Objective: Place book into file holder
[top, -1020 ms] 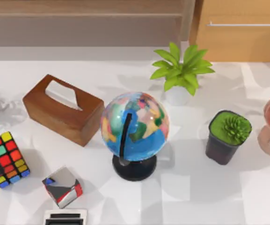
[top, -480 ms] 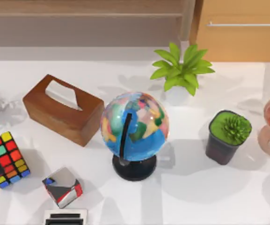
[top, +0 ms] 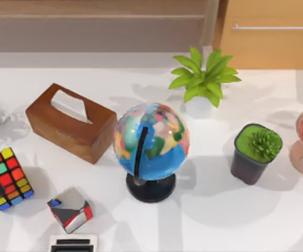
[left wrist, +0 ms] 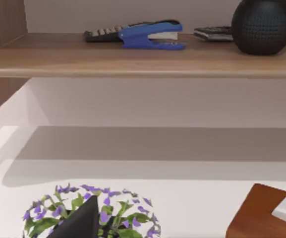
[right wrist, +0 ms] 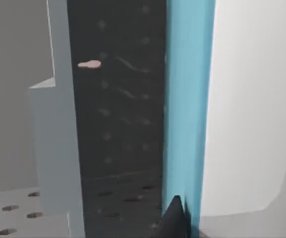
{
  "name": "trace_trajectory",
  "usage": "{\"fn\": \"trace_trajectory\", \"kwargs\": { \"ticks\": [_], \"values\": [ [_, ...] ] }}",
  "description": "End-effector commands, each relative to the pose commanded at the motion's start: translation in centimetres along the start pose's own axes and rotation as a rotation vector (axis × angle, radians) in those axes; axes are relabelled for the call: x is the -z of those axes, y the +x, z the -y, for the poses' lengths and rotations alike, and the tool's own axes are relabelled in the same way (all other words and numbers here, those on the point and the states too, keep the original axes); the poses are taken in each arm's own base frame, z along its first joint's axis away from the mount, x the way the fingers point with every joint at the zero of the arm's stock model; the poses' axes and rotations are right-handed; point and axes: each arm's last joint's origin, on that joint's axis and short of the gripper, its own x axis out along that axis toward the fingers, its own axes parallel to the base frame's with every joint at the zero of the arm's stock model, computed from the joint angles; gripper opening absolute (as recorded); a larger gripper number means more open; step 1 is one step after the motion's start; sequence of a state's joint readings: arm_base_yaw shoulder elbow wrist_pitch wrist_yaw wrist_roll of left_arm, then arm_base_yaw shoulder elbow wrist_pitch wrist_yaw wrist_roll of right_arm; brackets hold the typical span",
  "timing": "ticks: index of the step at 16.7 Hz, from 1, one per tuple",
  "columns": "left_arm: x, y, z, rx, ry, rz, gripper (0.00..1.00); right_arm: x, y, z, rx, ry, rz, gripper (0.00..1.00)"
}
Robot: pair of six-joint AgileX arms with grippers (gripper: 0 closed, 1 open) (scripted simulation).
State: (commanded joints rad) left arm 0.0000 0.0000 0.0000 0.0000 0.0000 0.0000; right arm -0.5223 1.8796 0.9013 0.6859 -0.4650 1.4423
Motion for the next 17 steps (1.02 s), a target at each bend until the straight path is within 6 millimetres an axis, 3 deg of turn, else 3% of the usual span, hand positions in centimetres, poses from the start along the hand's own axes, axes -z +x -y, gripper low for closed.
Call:
{"fn": "trace_trajectory", "kwargs": {
  "ticks": [6,12,16,17],
  "values": [
    [0.0,0.0,0.0,0.000,0.000,0.000,1.00,-0.1,-0.1,0.0,0.001,0.002,0.005,0.00],
    [0.0,0.0,0.0,0.000,0.000,0.000,1.00,0.0,2.8,-0.4,-0.004,-0.002,0.000,0.00],
    [0.0,0.0,0.0,0.000,0.000,0.000,1.00,0.0,3.0,-0.3,0.000,0.000,0.000,0.00],
    [0.0,0.0,0.0,0.000,0.000,0.000,1.00,0.0,3.0,-0.3,0.000,0.000,0.000,0.08]
  ]
}}
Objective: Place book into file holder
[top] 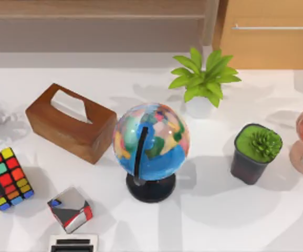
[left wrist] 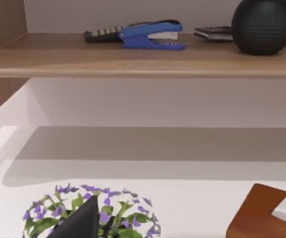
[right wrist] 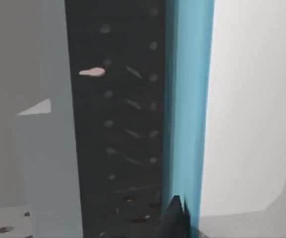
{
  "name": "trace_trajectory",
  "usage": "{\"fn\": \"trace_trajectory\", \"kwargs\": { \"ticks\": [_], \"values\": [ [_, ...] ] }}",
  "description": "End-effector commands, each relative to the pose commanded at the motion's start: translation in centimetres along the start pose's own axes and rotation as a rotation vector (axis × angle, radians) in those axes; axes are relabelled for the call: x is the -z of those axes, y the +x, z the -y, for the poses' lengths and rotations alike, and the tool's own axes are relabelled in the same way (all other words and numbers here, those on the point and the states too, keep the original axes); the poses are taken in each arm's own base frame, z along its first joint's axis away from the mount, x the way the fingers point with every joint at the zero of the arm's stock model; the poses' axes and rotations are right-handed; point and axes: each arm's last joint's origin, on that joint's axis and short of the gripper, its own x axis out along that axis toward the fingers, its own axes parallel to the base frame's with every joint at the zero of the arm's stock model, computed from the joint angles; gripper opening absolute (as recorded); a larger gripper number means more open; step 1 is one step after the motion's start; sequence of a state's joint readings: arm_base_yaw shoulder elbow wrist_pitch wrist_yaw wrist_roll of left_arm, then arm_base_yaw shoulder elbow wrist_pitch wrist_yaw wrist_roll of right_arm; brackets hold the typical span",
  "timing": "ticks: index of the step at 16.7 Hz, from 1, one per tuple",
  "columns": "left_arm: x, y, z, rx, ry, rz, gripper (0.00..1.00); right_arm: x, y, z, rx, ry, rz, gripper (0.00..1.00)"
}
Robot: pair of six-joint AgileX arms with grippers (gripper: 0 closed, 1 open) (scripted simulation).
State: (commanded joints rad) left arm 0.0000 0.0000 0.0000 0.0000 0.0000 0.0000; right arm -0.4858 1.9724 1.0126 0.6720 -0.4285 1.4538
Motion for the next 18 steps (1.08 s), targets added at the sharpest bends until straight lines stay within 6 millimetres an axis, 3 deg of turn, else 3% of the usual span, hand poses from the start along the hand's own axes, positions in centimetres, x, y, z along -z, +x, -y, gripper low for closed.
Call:
{"fn": "trace_trajectory", "kwargs": {
  "ticks": [12,18],
  "values": [
    [0.00,0.00,0.00,0.000,0.000,0.000,1.00,0.00,0.00,0.00,0.000,0.000,0.000,0.98],
    [0.00,0.00,0.00,0.000,0.000,0.000,1.00,0.00,0.00,0.00,0.000,0.000,0.000,1.00]
  ]
}}
